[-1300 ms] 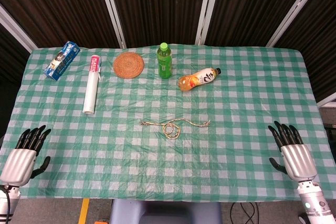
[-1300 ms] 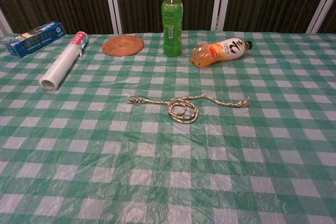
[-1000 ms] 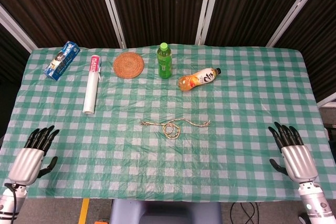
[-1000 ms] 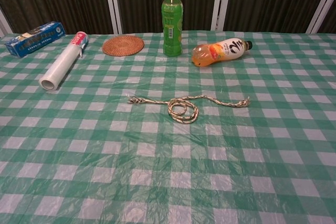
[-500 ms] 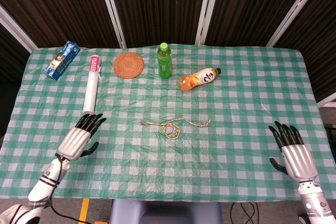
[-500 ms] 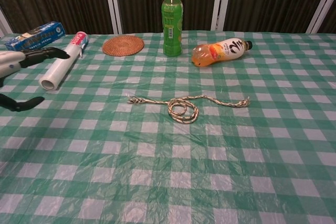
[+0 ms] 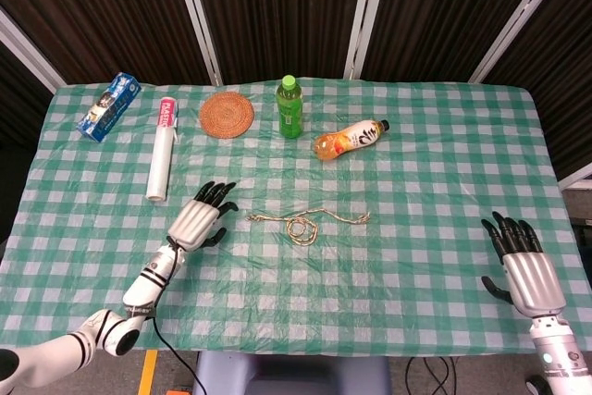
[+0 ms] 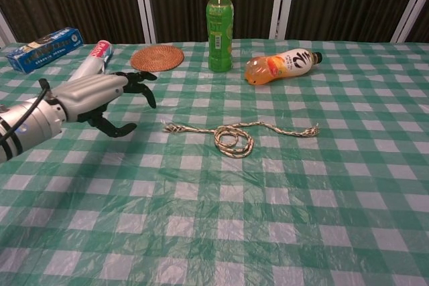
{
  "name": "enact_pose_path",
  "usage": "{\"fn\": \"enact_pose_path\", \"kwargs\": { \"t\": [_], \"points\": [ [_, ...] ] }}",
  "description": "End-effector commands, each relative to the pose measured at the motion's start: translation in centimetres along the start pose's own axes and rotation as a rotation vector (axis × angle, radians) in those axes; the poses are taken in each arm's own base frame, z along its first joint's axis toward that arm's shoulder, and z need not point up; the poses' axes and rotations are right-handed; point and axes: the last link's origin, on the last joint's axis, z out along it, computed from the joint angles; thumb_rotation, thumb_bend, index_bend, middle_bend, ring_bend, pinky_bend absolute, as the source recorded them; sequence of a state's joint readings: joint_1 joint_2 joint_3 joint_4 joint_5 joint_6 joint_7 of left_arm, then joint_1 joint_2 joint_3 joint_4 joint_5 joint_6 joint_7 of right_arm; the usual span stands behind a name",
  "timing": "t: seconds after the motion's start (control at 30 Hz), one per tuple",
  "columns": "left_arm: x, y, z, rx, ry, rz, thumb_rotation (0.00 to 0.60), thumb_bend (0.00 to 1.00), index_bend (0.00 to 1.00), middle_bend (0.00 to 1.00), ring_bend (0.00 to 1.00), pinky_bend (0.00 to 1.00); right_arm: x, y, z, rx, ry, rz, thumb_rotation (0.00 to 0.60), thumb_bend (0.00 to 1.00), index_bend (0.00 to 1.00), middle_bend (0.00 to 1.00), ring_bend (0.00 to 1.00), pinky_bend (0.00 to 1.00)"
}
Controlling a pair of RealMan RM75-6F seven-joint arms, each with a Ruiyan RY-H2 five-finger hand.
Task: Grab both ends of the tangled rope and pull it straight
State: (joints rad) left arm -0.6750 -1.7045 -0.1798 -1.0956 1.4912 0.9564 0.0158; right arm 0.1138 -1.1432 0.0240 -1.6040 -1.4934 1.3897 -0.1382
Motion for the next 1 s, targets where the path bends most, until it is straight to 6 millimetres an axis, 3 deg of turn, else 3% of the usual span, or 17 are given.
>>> {"fn": "enact_pose_path", "kwargs": {
  "t": [0.03, 0.57, 1.0],
  "points": [
    [-0.5, 0.6, 1.1, -0.002, -0.014, -0.009, 0.6, 0.44, 0.33, 0.0, 0.0, 0.02, 0.1, 0.2, -0.1, -0.006, -0.001, 0.003, 0.6, 0.32, 0.0, 0.0, 0.0, 0.0],
    [-1.8, 2.6, 4.4, -0.008, -0.005, -0.023, 0.6, 0.42, 0.38, 0.03, 0.0, 0.04, 0.1, 0.6, -0.1, -0.011, -0.017, 0.009, 0.6, 0.32, 0.0, 0.0, 0.0, 0.0],
    [-3.2, 3.5, 5.7, 0.004, -0.007, 0.001, 0.6, 0.4, 0.43, 0.06, 0.0, 0.06, 0.4, 0.8, 0.1, -0.01, -0.02, 0.028, 0.6, 0.32, 0.0, 0.0, 0.0, 0.0]
  ]
}}
